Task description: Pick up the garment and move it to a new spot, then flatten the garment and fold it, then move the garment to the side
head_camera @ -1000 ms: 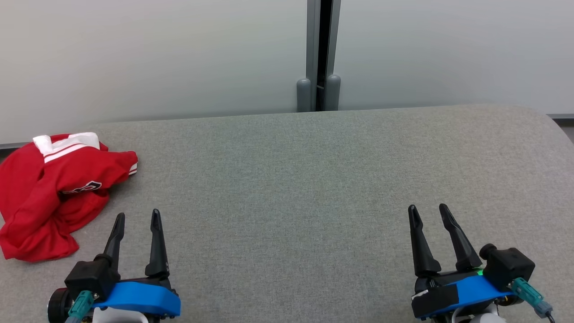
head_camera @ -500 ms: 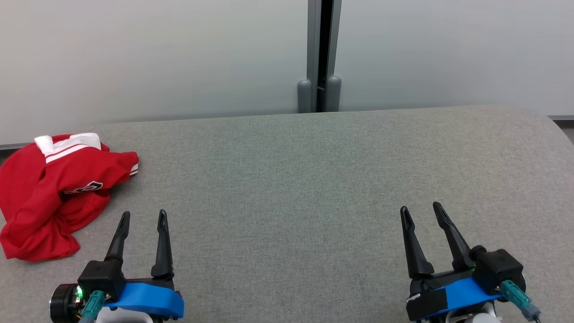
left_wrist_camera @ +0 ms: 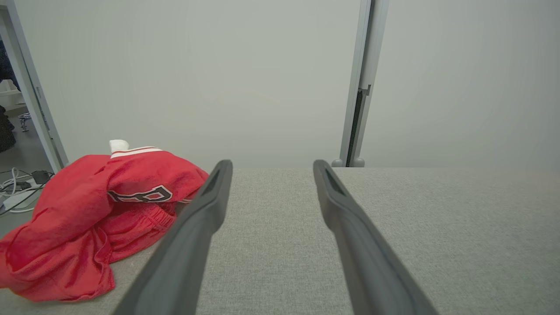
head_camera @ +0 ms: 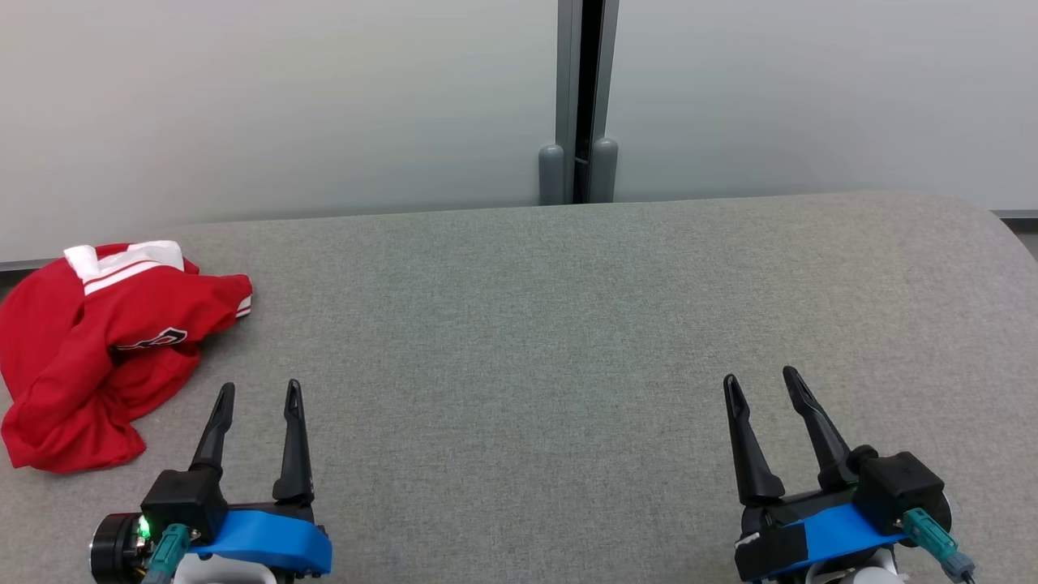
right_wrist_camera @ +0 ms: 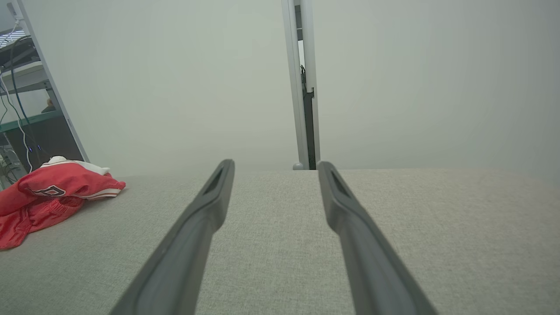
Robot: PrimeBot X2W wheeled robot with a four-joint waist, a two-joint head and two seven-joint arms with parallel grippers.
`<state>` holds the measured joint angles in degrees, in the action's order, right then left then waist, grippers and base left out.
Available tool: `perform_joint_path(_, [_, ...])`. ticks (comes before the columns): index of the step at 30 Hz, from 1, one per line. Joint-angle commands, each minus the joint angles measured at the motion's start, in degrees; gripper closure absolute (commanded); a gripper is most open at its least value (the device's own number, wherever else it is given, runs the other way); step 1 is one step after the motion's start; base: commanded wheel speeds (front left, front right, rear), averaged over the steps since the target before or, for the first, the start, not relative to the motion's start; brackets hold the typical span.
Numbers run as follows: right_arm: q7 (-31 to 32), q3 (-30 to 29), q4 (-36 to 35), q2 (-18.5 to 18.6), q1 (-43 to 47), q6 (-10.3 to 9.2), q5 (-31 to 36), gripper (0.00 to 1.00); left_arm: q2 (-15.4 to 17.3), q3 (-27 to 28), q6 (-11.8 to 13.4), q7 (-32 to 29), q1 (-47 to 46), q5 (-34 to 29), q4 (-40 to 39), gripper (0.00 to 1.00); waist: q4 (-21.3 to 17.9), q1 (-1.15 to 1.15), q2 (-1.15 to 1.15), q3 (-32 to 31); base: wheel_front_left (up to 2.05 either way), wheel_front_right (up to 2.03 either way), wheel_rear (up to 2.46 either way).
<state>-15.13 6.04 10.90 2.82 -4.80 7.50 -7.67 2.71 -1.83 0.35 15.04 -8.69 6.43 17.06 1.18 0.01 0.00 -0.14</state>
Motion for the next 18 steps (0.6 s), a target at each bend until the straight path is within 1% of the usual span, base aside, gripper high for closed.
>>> perform_joint_path(1, [-0.03, -0.12, 0.24, 0.11, -0.54, -0.02, -0.10, 0.00, 0.33, 0.33, -0.09, 0.22, -0.52, 0.04, 0.19, 0.00, 0.04, -0.01, 0.00, -0.03, 0.00, 0.00, 0.00])
perform_joint_path(13, [-0.04, -0.65, -0.06, 0.11, -0.10, -0.02, -0.20, 0.00, 0.33, 0.62, -0.30, 0.21, -0.63, -0.35, 0.20, 0.00, 1.17, -0.01, 0.00, -0.09, 0.00, 0.00, 0.00])
perform_joint_path(18, [-0.03, -0.77, -0.28, 0.09, -0.10, -0.02, -0.29, 0.00, 0.33, 1.06, -0.50, 0.21, -1.17, -0.72, 0.33, 0.00, 3.30, -0.01, 0.00, 0.35, 0.00, 0.00, 0.00])
